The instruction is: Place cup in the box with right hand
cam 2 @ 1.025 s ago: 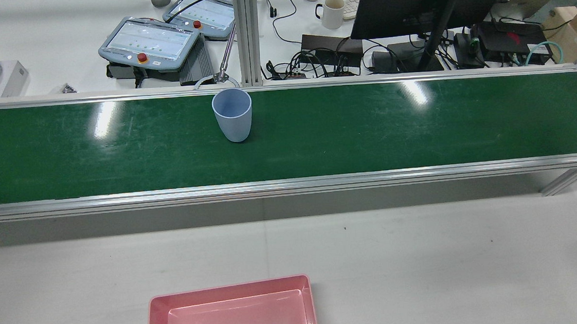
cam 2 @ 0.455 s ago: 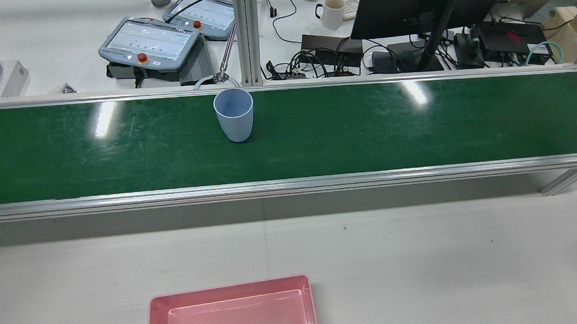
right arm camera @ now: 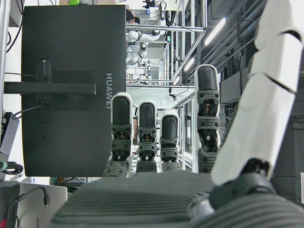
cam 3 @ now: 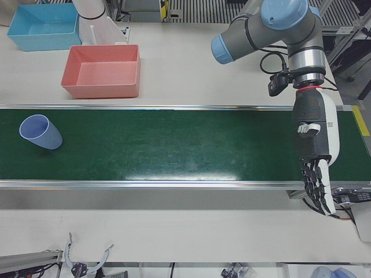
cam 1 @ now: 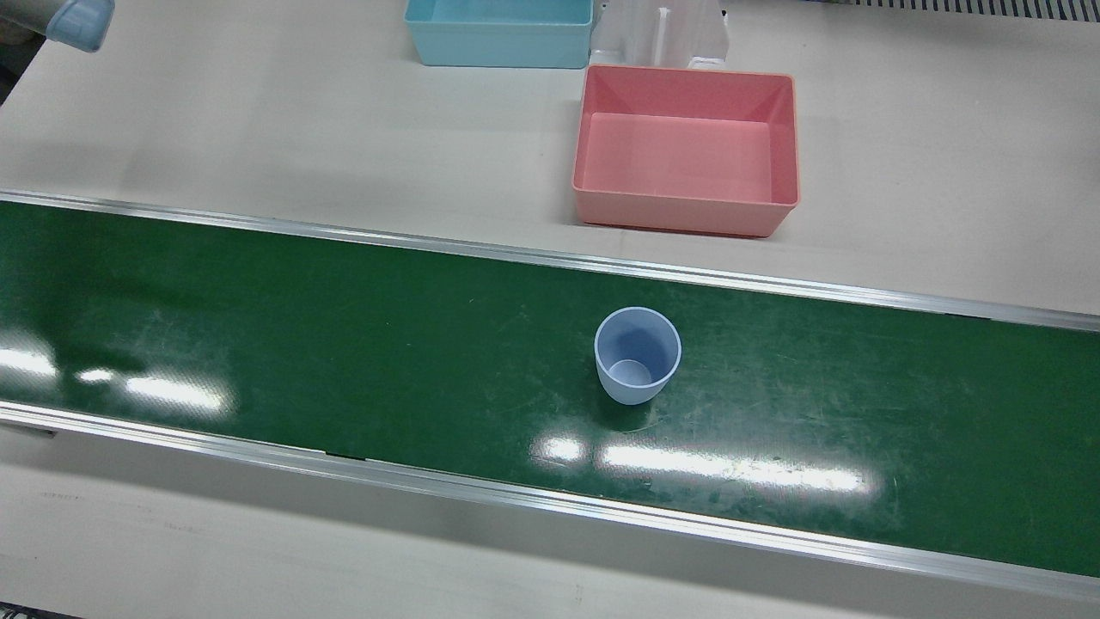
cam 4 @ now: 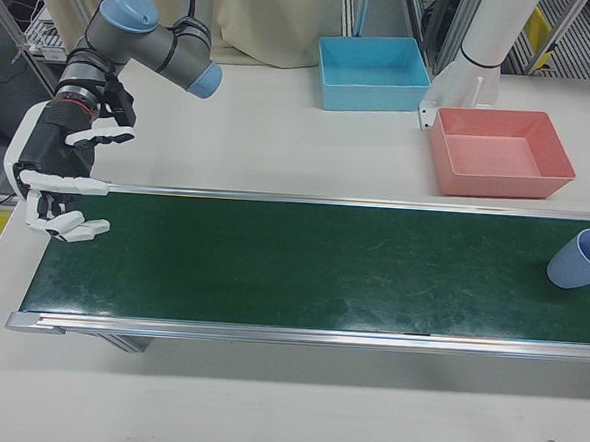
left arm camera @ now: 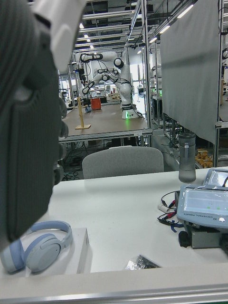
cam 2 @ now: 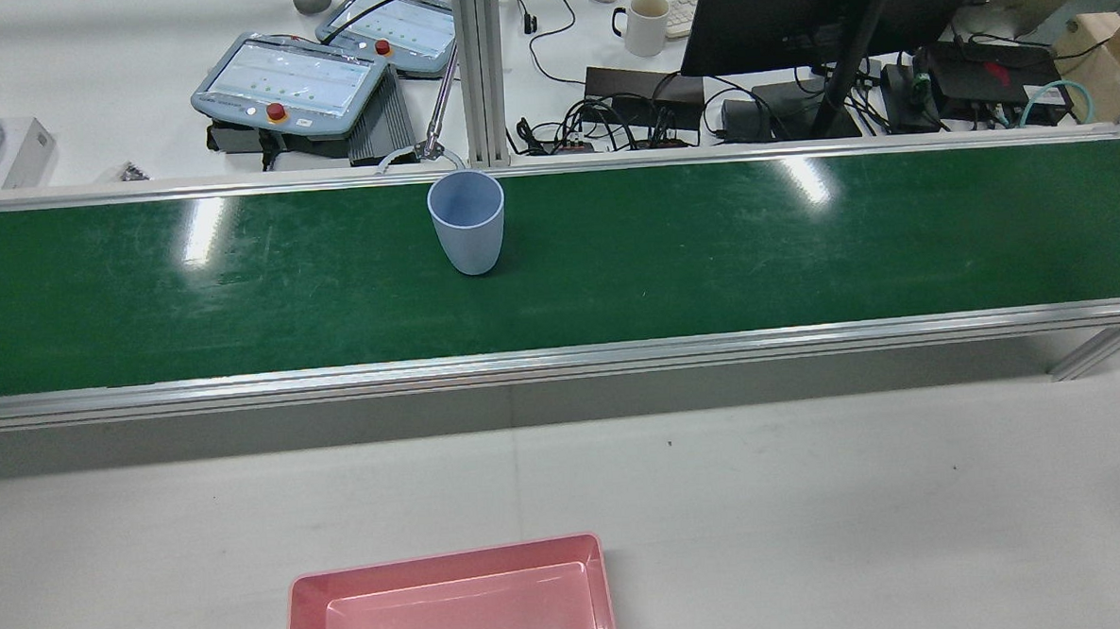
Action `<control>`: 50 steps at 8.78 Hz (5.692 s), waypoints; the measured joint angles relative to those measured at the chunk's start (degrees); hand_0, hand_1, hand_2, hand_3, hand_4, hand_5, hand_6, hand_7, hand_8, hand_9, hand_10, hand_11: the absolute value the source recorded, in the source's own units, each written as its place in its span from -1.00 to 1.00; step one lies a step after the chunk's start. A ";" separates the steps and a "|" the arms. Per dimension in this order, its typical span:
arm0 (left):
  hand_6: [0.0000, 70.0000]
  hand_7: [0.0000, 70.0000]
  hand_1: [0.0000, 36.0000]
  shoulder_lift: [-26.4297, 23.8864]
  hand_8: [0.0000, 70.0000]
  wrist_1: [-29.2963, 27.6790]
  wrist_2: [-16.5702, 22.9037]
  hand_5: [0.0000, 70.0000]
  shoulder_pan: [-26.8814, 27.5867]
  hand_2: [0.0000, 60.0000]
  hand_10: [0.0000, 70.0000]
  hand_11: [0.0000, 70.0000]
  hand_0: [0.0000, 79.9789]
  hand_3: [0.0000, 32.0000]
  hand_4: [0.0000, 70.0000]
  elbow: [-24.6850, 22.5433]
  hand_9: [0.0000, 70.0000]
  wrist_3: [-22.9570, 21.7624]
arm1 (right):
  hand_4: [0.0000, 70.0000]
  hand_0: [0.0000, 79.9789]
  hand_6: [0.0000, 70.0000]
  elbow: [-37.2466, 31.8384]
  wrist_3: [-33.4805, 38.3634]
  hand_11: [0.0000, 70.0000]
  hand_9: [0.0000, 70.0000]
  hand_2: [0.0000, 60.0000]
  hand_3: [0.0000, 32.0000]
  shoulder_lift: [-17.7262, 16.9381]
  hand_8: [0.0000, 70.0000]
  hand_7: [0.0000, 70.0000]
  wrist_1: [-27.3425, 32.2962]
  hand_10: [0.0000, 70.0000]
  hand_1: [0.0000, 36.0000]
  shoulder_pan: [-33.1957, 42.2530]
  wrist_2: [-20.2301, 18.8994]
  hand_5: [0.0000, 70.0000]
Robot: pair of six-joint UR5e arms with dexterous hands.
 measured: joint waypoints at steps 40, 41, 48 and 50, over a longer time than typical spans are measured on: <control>-1.00 -1.00 -1.00 0.00 -1.00 0.00 0.00 -1.00 0.02 -1.00 -1.00 -1.00 -1.00 -1.00 -1.00 -0.02 -1.00 0.00 | 0.81 0.32 -0.50 0.53 0.12 0.34 0.20 -0.66 -1.00 0.02 -0.23 0.78 -0.09 -0.06 -0.16 0.11 0.09 -0.77; -1.00 -1.00 -1.00 0.00 -1.00 0.00 0.00 -1.00 0.02 -1.00 -1.00 -1.00 -1.00 -1.00 -1.00 -0.02 -1.00 0.00 | 0.78 0.31 -0.50 0.48 0.09 0.36 0.21 -0.66 -1.00 0.02 -0.21 0.78 -0.09 -0.05 -0.17 0.11 0.06 -0.77; -1.00 -1.00 -1.00 0.00 -1.00 0.00 0.00 -1.00 0.00 -1.00 -1.00 -1.00 -1.00 -1.00 -1.00 0.00 -1.00 0.00 | 0.82 0.41 -0.58 0.79 0.25 -0.01 -0.05 -0.62 -1.00 0.11 -0.38 0.54 0.03 -0.33 0.07 0.29 -0.03 -0.78; -1.00 -1.00 -1.00 0.00 -1.00 0.00 0.00 -1.00 0.00 -1.00 -1.00 -1.00 -1.00 -1.00 -1.00 0.01 -1.00 0.00 | 0.79 0.35 -0.55 1.41 0.26 0.21 0.07 -0.62 -1.00 0.06 -0.31 0.63 -0.02 -0.17 -0.07 0.42 -0.10 -0.78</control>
